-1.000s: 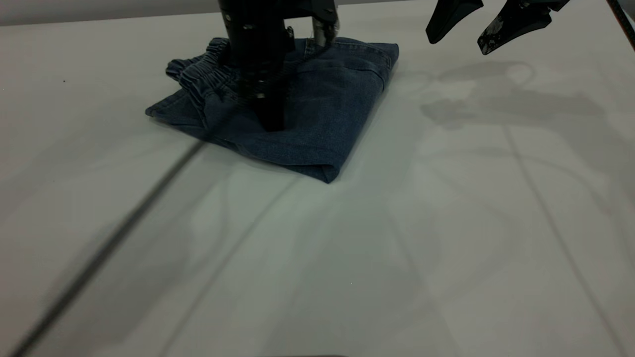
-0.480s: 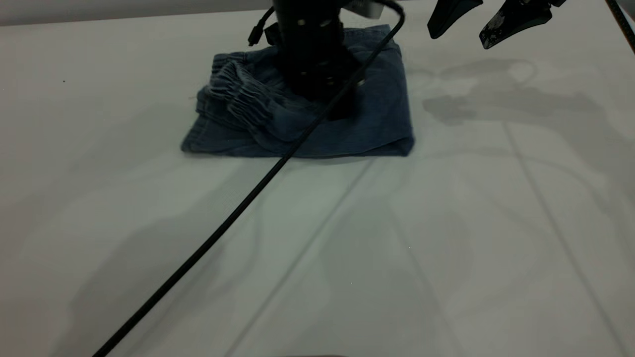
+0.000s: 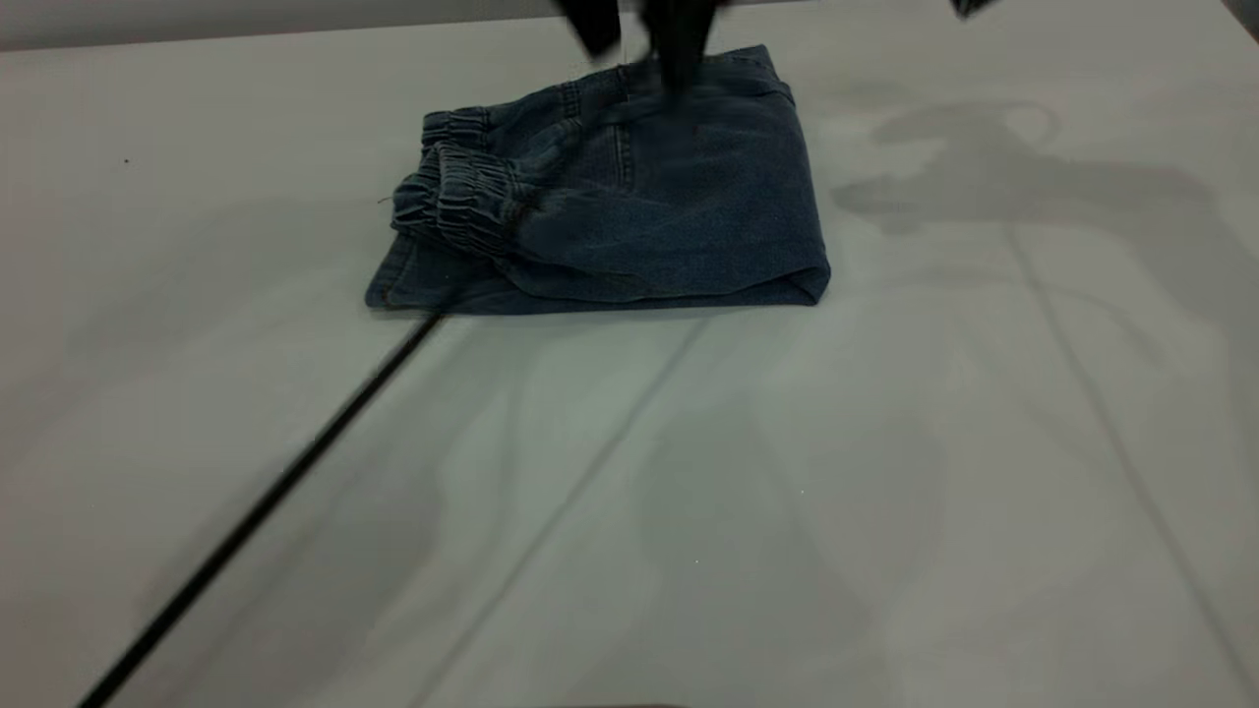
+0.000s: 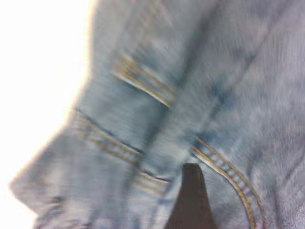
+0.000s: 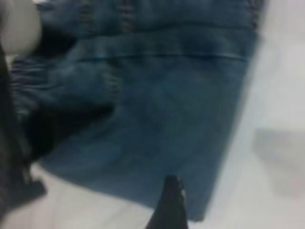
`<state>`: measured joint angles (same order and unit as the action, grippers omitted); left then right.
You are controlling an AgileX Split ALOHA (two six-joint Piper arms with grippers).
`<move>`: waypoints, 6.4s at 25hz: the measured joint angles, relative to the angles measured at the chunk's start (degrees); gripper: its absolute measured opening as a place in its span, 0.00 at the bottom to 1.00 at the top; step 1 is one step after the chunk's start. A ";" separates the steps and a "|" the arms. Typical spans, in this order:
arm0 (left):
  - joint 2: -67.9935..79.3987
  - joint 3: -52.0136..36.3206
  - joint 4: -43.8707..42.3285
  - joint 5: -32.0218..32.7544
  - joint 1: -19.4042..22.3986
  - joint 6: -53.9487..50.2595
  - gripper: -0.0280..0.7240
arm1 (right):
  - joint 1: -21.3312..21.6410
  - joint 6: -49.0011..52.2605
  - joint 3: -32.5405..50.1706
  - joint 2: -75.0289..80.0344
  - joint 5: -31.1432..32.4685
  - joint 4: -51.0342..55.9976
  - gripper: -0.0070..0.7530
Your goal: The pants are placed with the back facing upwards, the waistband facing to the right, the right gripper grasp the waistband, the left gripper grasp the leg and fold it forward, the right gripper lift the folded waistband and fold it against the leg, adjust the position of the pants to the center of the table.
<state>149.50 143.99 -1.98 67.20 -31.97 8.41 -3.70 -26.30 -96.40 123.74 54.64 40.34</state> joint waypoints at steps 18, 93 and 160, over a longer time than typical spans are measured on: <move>-28.99 -7.25 -8.54 0.00 0.00 -7.10 0.74 | 5.22 18.13 -11.27 -19.38 16.32 -12.56 0.77; -138.21 -115.96 0.86 -2.60 0.00 -8.78 0.74 | 2.48 17.75 69.17 -124.34 11.16 -28.96 0.77; -150.52 -115.96 0.86 -2.55 29.67 -8.41 0.74 | 5.51 27.55 69.17 -124.34 10.70 -38.43 0.77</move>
<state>-1.01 28.04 -1.12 64.65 -2.30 0.00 1.81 1.25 -27.23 -0.61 65.35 1.91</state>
